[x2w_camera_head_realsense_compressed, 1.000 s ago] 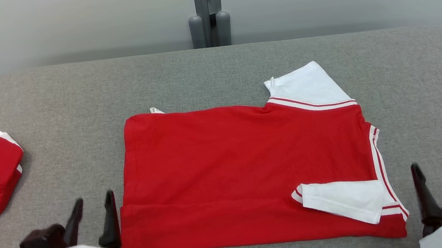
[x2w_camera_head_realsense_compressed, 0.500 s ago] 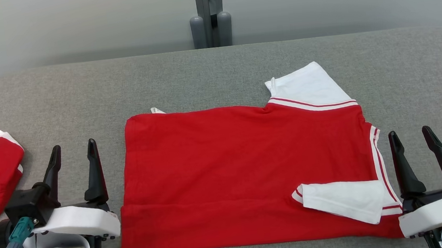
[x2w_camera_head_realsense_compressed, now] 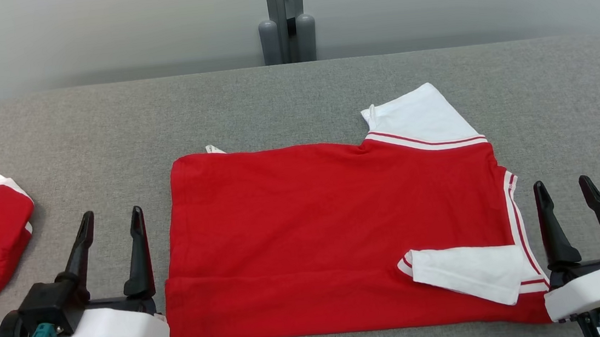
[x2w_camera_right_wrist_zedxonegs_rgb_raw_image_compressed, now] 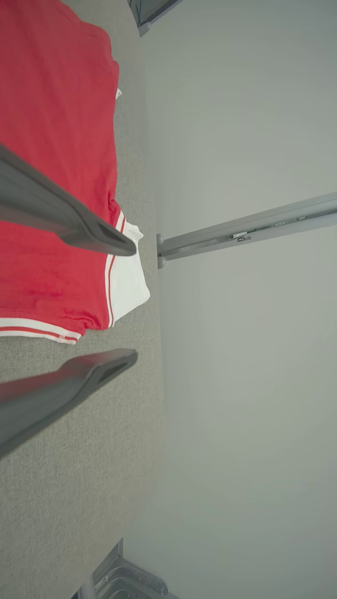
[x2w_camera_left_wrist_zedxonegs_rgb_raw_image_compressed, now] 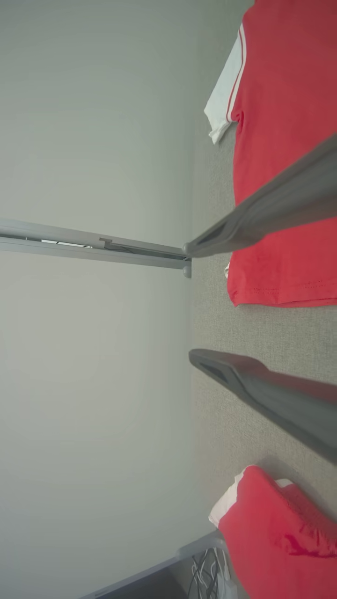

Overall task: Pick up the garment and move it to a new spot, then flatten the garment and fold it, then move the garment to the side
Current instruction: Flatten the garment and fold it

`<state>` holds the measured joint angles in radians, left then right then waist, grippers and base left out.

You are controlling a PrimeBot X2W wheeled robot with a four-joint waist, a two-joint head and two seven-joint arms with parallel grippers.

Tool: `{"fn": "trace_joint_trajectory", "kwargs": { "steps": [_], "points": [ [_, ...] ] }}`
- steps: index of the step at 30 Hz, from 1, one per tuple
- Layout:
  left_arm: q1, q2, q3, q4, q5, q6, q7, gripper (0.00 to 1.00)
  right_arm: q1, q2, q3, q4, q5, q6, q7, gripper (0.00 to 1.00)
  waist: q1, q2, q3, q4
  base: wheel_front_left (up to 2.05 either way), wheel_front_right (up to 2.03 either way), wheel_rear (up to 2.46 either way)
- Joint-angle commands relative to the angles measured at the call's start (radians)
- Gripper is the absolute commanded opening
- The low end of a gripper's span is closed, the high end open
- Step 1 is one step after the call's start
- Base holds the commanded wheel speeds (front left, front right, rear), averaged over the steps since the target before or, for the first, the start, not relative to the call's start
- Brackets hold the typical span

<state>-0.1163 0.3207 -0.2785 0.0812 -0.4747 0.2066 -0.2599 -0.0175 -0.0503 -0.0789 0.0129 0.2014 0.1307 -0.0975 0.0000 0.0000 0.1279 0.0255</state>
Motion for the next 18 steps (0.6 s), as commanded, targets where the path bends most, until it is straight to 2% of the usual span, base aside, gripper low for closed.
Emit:
{"fn": "trace_joint_trajectory", "kwargs": {
  "steps": [1, 7, 18],
  "points": [
    [0.017, -0.010, 0.013, 0.012, 0.017, -0.017, -0.003, 1.00, -0.014, -0.003, 0.003, 0.005, -0.001, 0.000, -0.006, 1.00, 0.0000, 0.0000, -0.002, 0.001, 0.00, 0.00, 0.00],
    [0.024, -0.049, 0.052, 0.047, 0.066, -0.071, -0.003, 1.00, -0.015, -0.003, 0.005, 0.019, 0.002, 0.000, -0.005, 1.00, 0.0000, 0.0000, -0.005, 0.006, 0.00, 0.00, 0.00],
    [0.000, -0.087, 0.091, 0.096, 0.115, -0.125, -0.003, 1.00, -0.011, -0.002, 0.015, 0.030, 0.011, 0.000, -0.001, 1.00, 0.0000, 0.0000, -0.010, 0.003, 0.00, 0.00, 0.00]
  ]
}}
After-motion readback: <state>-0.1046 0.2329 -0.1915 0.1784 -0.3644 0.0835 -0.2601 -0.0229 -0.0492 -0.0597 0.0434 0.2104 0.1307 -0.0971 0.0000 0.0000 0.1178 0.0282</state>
